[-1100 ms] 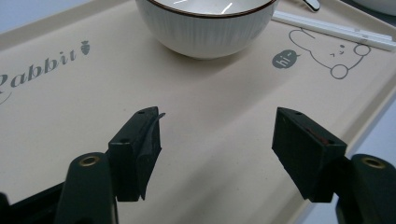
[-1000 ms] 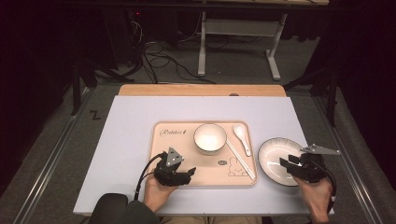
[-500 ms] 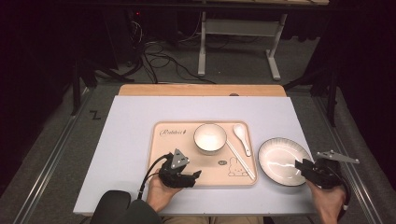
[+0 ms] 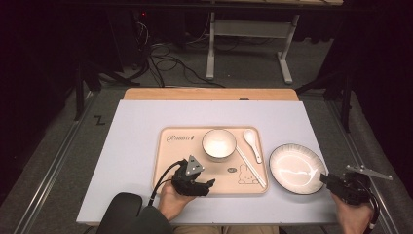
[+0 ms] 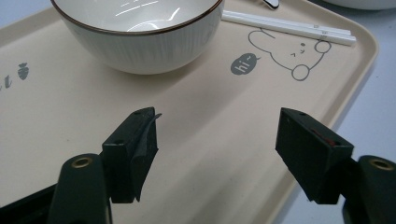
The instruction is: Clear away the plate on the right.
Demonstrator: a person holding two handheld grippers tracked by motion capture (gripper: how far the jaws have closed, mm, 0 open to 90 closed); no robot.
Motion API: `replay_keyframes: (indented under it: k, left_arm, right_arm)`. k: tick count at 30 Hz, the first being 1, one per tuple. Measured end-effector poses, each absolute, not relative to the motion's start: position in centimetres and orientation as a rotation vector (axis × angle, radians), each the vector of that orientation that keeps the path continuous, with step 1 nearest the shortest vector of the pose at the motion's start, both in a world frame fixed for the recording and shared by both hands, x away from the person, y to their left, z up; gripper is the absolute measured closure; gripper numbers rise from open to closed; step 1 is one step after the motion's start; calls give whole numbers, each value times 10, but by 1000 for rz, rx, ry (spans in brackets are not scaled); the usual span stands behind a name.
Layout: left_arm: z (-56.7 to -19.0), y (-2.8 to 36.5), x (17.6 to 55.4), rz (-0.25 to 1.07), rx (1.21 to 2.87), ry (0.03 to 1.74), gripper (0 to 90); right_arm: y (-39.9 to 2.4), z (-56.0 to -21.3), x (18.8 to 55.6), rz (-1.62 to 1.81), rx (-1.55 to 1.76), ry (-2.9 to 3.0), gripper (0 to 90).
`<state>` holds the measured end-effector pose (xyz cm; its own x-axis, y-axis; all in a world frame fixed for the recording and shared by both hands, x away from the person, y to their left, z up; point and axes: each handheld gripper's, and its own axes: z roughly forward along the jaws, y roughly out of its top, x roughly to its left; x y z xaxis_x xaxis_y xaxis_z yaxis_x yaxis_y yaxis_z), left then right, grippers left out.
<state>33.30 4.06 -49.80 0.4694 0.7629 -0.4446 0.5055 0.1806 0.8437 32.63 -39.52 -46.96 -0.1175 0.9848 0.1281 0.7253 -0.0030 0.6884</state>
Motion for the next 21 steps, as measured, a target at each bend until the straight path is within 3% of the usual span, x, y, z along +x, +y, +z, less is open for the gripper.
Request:
replay_keyframes:
  k: [21]
  left_arm:
    - [-499,43,333,292,1486,1179,303]
  right_arm:
    - [-407,-487,349,903,1847,1974,670]
